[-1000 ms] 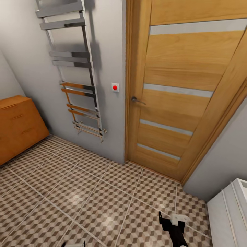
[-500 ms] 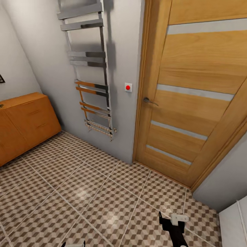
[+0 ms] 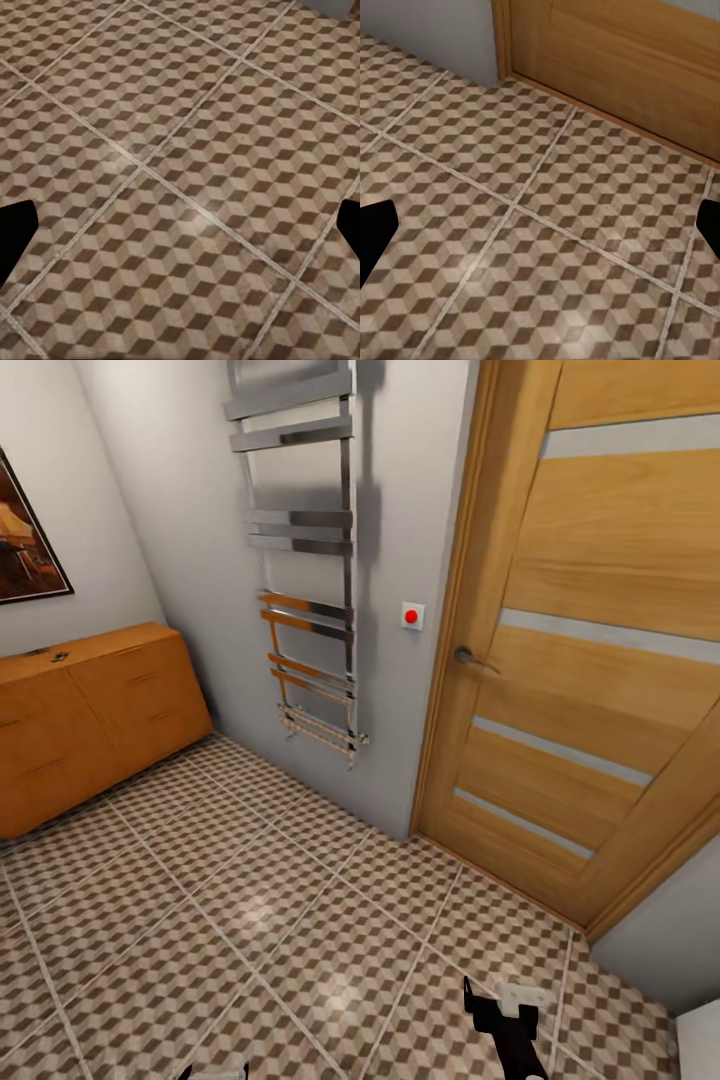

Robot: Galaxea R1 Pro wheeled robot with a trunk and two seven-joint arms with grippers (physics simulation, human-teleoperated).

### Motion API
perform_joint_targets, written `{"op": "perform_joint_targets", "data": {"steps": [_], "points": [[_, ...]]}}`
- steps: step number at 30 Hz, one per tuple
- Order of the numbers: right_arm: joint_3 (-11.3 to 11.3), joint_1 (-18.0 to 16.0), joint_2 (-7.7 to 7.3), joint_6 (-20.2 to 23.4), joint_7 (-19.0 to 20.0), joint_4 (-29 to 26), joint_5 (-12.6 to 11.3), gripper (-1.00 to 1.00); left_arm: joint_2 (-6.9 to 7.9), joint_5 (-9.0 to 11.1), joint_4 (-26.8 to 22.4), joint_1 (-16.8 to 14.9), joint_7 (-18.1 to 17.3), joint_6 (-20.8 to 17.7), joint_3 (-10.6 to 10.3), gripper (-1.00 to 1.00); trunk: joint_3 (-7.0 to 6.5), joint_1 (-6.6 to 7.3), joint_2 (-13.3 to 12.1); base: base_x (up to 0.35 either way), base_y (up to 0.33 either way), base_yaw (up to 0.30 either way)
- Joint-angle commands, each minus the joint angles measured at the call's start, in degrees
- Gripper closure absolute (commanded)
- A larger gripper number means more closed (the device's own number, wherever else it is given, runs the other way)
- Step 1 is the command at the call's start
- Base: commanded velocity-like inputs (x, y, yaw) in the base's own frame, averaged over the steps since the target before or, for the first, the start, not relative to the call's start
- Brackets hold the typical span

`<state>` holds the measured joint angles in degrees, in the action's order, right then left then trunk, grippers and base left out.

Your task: Take the four mousetraps from the cabinet in the bathroom and place them on the bathroom floor. Make sure all four end up on the same floor surface, and ensure that at least two of them are either under or directly next to the same bathroom sink.

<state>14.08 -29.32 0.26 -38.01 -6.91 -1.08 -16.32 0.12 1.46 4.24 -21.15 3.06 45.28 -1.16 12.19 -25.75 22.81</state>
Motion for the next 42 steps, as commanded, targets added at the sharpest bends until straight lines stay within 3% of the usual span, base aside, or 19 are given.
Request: {"op": "perform_joint_targets", "data": {"steps": [1, 42], "points": [[0.51, -0.04, 0.01, -0.14, -0.29, 0.03, -0.29, -1.0, -0.02, 0.13, 0.24, -0.12, 0.14, 0.33, -0.16, -1.0, 0.11, -0.03, 0.11, 0.0, 0.0, 0.212], [0.55, -0.04, 0.01, -0.14, -0.29, 0.05, -0.29, -1.0, -0.04, 0.13, 0.24, -0.12, 0.13, 0.25, -0.16, -1.0, 0.11, -0.03, 0.11, 0.0, 0.0, 0.212]]}}
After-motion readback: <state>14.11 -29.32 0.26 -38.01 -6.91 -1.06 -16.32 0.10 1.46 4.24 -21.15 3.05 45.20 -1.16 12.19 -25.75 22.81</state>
